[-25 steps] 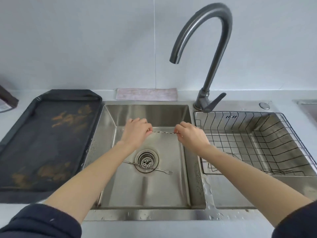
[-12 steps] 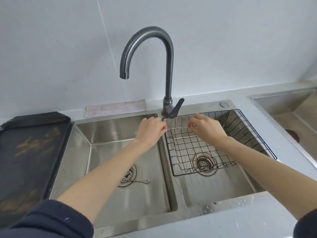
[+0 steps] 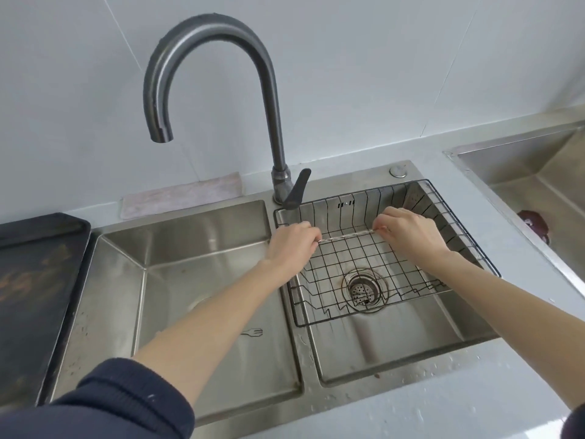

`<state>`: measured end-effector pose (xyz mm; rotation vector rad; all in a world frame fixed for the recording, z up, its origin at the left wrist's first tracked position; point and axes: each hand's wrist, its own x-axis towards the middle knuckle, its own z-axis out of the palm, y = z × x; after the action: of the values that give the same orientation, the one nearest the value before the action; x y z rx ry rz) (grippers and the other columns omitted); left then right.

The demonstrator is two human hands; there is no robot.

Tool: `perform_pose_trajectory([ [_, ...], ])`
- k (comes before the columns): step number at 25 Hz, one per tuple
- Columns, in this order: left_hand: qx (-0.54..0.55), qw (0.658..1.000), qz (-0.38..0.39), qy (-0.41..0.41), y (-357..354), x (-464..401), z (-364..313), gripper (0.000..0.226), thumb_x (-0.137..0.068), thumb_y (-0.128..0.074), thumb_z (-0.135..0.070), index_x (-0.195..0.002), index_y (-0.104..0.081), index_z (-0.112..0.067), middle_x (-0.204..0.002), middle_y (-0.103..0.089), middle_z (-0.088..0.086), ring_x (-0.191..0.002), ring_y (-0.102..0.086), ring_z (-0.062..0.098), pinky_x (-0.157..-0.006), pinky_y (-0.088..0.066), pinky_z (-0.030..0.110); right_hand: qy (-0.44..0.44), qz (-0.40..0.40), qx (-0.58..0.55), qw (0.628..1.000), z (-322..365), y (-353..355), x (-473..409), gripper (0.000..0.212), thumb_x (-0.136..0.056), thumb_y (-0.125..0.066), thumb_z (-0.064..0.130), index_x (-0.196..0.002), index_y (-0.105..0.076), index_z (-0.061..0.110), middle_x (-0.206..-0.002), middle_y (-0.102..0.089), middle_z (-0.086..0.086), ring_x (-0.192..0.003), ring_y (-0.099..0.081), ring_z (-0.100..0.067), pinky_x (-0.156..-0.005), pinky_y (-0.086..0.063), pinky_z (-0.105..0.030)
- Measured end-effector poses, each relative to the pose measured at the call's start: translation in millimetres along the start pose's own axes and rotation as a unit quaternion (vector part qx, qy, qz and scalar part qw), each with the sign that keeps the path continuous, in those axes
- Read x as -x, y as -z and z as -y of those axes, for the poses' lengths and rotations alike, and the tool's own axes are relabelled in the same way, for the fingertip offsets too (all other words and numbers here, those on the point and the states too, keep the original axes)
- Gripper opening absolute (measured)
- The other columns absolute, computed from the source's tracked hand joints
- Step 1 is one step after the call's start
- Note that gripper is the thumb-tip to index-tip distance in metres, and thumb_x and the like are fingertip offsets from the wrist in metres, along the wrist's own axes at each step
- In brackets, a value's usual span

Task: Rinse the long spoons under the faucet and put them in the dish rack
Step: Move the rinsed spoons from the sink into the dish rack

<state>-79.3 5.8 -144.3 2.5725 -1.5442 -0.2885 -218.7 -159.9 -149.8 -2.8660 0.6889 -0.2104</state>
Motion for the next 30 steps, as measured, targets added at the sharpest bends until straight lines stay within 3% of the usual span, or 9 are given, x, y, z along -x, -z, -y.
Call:
perform_pose_trajectory([
  [4,0.018,0.999,0.027,0.005,-25.0,-11.5,-9.6,0.028,-0.097,-0.042,-0.018,-0.116,-0.062,-0.015,-0.115,-0.064,0.004,-0.102,-0.062,0.023,-0.089,-0.048,0.035,-0.015,0.035,0.003,0.999,-19.9,-20.8,-2.1,0.019,-0.094,-0.049,0.017,-0.102,-0.064,0.008,-0.106,-0.063,-0.008,-0.099,-0.057,-0.03,-0.064,-0.04,-0.034],
  [14,-0.009,0.994,0.1,0.03,-81.3,-45.2,-25.9,0.038,-0.095,-0.04,-0.014,-0.132,-0.047,-0.011,-0.131,-0.053,0.007,-0.122,-0.049,0.023,-0.101,-0.039,0.039,-0.072,0.083,-0.031,0.993,-60.2,-69.7,-13.2,0.017,-0.093,-0.052,0.015,-0.1,-0.063,0.006,-0.103,-0.063,-0.011,-0.1,-0.056,-0.031,-0.067,-0.048,-0.041],
  [21,-0.006,0.988,0.138,0.063,-99.9,-51.0,-24.0,0.042,-0.093,-0.042,-0.016,-0.135,-0.041,-0.009,-0.135,-0.046,0.009,-0.124,-0.043,0.024,-0.103,-0.037,0.039,-0.078,0.119,-0.034,0.989,-63.4,-91.2,-27.7,0.019,-0.092,-0.052,0.015,-0.102,-0.064,0.004,-0.104,-0.062,-0.014,-0.104,-0.054,-0.032,-0.069,-0.05,-0.043],
  [30,0.026,0.987,0.133,0.086,-103.0,-48.5,-19.5,0.041,-0.093,-0.043,-0.014,-0.134,-0.042,-0.007,-0.133,-0.041,0.01,-0.124,-0.041,0.024,-0.101,-0.039,0.038,-0.083,0.12,-0.05,0.988,-56.4,-101.3,-29.2,0.017,-0.092,-0.053,0.011,-0.1,-0.064,0.001,-0.106,-0.06,-0.015,-0.109,-0.051,-0.031,-0.067,-0.049,-0.042],
])
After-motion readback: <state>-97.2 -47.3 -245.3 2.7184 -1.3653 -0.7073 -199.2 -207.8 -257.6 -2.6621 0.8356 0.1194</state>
